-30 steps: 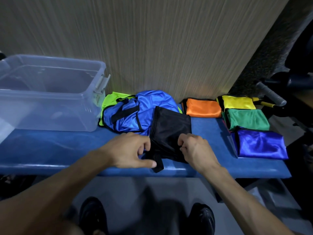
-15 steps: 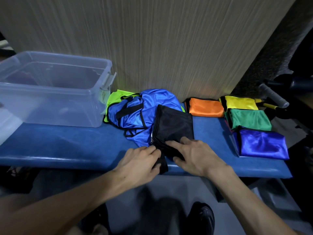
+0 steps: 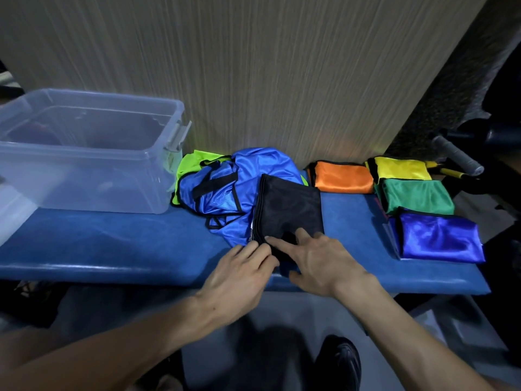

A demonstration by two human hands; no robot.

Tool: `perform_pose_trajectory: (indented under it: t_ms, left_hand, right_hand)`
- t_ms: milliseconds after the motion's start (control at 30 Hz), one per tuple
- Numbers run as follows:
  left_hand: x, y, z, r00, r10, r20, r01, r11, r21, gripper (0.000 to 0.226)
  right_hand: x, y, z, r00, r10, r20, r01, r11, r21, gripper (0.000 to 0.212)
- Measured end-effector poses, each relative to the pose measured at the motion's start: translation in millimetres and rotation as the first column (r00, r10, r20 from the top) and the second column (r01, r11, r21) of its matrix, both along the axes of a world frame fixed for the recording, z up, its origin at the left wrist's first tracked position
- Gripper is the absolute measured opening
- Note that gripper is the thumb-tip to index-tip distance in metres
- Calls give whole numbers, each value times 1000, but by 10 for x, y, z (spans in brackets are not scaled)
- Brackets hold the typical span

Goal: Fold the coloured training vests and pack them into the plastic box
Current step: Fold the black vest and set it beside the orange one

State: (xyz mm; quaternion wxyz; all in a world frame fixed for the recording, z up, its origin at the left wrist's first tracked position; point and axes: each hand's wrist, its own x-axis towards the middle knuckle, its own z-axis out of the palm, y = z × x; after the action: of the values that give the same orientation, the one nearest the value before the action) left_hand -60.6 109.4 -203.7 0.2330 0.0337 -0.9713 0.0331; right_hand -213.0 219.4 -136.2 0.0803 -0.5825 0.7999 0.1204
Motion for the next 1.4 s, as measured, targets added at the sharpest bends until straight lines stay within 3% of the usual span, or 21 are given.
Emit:
perform_pose_trajectory:
  t_ms: [100, 200, 300, 467, 567, 733, 900, 1033, 1167, 1400]
  left_hand:
    - [-15, -203, 99, 992, -125, -2, 124, 989, 74, 45]
    - [-128, -387, 207, 977, -214, -1, 200, 911, 360, 33]
    - [-268, -488, 291, 989, -147, 2, 116, 791, 601, 23]
    - [-468, -662, 252, 995, 9, 100, -80, 667, 741, 27]
    - [-512, -653, 203, 996, 50, 80, -92, 673, 734, 26]
    - [-495, -617, 154, 999, 26, -26, -6, 814, 580, 29]
    - [-479, -676, 65, 997, 14, -73, 20, 892, 452, 6]
    - [-387, -784, 79, 996, -72, 43, 35, 825, 564, 26]
    - [-255, -887, 85, 948, -204, 245, 16, 799, 601, 61]
    - [-376, -880, -89, 990, -95, 102, 14, 796, 605, 29]
  right_hand:
    - [37, -23, -42, 999, 13, -46, -12, 1000, 11, 71]
    - [25, -32, -73, 998, 4, -57, -4, 1000, 10, 66]
    - [18, 7, -88, 999, 15, -43, -15, 1000, -12, 63]
    - [24, 72, -113, 999, 32, -44, -35, 997, -72, 65]
    - [-14, 116, -134, 999, 40, -29, -44, 989, -142, 70]
    - [-247, 255, -216, 994, 104, 44, -88, 959, -269, 80]
    - [-536, 410, -323, 933, 145, 328, 10, 904, -428, 65]
    - [-634, 469, -467, 852, 188, 489, 122, 837, -534, 60]
    - [-639, 439, -601, 821, 195, 536, 179, 804, -567, 59]
    - [-528, 327, -720, 897, 39, 441, 270, 741, -615, 50]
